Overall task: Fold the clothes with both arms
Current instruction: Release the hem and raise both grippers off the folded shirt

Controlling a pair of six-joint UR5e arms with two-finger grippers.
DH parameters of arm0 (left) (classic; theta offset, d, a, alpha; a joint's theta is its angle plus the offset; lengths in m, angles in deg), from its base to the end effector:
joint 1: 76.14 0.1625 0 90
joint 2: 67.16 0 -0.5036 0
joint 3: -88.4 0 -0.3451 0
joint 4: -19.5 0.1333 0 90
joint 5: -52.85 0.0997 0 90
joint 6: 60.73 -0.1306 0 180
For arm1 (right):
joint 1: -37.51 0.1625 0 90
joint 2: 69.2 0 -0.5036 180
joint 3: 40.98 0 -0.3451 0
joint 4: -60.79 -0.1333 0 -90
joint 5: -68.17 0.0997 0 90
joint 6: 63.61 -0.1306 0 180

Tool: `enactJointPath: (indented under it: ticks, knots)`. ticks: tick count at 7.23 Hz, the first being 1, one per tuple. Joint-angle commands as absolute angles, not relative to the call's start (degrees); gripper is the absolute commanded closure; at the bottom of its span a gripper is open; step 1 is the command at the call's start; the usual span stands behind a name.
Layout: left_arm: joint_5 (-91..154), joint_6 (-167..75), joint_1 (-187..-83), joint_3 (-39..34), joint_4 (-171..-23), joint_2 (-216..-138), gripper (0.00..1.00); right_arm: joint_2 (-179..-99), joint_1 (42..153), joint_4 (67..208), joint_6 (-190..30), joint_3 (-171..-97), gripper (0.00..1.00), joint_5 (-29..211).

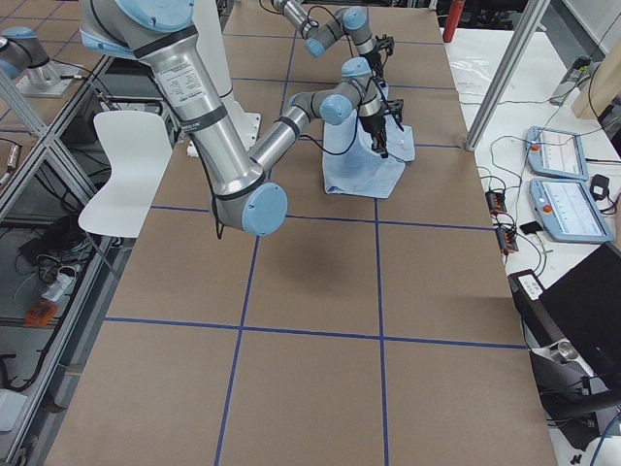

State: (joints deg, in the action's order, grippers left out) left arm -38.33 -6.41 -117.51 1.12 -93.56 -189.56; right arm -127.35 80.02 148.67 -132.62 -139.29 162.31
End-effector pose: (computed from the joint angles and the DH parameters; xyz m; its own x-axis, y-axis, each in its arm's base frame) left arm 0.4645 -0.5831 0.4165 0.7473 0.1189 -0.6538 0.2617 0.8516 0.4541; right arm -0.4256 -0.5582 0.3970 0.7378 0.1916 0.6472 -0.4004 0.8962 0.1911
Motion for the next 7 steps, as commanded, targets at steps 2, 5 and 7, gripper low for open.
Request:
enactJointPath:
  ticks: [2,5,7]
  knots:
    - [-38.2,-6.41,-116.05,3.5,-95.29,-189.51,1.0,-128.08,77.85,143.68,-132.69,-134.33,1.0,161.43]
    - [-38.38,-11.72,-116.04,3.15,-98.6,-188.37,0.01,-128.26,78.9,143.67,-131.73,-134.4,0.0,161.86]
    - [-39.95,-13.27,-116.21,-1.4,-99.77,-185.47,0.0,-129.57,80.31,143.76,-127.16,-136.51,0.0,162.56]
